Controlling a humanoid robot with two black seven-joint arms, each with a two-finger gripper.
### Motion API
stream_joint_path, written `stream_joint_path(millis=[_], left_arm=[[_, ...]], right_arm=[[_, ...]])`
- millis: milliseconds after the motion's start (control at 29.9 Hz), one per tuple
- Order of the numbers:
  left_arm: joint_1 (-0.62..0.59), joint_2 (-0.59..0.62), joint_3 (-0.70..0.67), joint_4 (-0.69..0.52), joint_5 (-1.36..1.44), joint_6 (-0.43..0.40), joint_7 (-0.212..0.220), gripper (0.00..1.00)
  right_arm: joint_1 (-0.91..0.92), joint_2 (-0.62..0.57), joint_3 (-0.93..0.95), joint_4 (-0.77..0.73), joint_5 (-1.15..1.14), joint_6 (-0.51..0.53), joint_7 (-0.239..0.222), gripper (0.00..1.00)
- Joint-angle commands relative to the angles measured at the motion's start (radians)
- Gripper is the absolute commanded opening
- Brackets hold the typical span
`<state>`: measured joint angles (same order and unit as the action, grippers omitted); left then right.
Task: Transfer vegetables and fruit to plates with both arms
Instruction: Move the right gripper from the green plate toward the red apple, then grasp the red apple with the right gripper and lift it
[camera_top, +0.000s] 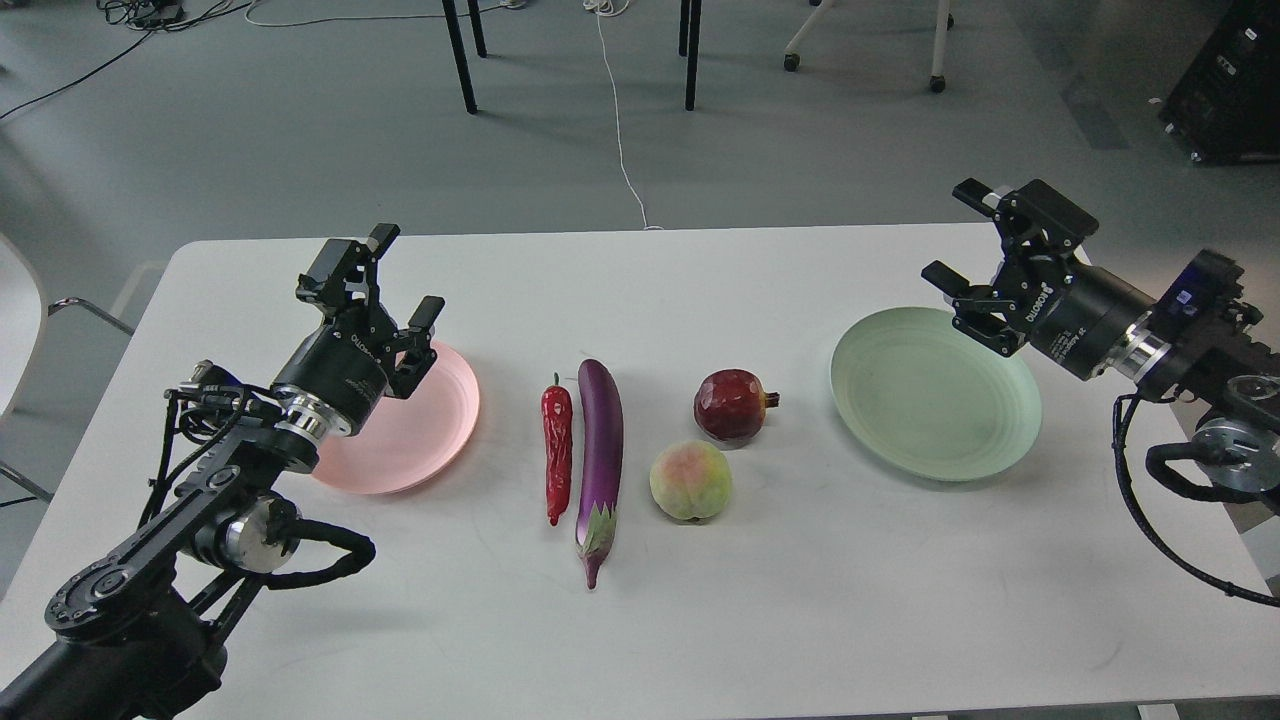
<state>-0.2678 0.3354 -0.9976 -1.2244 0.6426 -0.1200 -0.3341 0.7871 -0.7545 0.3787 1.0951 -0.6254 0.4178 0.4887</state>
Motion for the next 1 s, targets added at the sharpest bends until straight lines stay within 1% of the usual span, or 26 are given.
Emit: stream_joint_path(millis=[0, 100, 167, 334, 434, 568, 768, 969], left_arm=[[0.001, 0.001, 0.004, -0.004, 0.0, 0.0, -0.036, 0.98], [0.001, -0.001, 0.004, -0.007, 0.0, 0.0, -0.039, 0.98], [0.002, -0.001, 0.004, -0.015, 0.0, -0.001, -0.04, 0.98], [0.009, -0.001, 0.005, -0.024, 0.0, 0.0, -0.04, 0.98], [0.01, -0.001, 0.005, -0.026, 0.002, 0.0, -0.04, 0.98], [0.012, 0.004, 0.005, -0.027, 0.002, 0.0, -0.04, 0.98], [0.013, 0.008, 0.008, -0.043, 0.002, 0.0, -0.04, 0.98], [0.013, 0.01, 0.008, -0.044, 0.002, 0.0, -0.04, 0.98]], right_arm=[[0.199, -0.006, -0.219, 0.006, -0.248, -0.001, 0.0, 0.99], [0.351, 0.042, -0.409, 0.003, -0.507, -0.011, 0.0, 0.99], [0.414, 0.085, -0.486, -0.001, -0.641, -0.022, 0.0, 0.99], [0.454, 0.161, -0.555, -0.027, -0.833, -0.114, 0.0, 0.99], [0.457, 0.219, -0.56, -0.066, -0.885, -0.137, 0.0, 0.99], [0.465, 0.302, -0.57, -0.135, -0.899, -0.146, 0.0, 0.99], [0.511, 0.431, -0.701, -0.214, -0.902, -0.146, 0.0, 0.99], [0.515, 0.517, -0.736, -0.274, -0.902, -0.146, 0.0, 0.99]])
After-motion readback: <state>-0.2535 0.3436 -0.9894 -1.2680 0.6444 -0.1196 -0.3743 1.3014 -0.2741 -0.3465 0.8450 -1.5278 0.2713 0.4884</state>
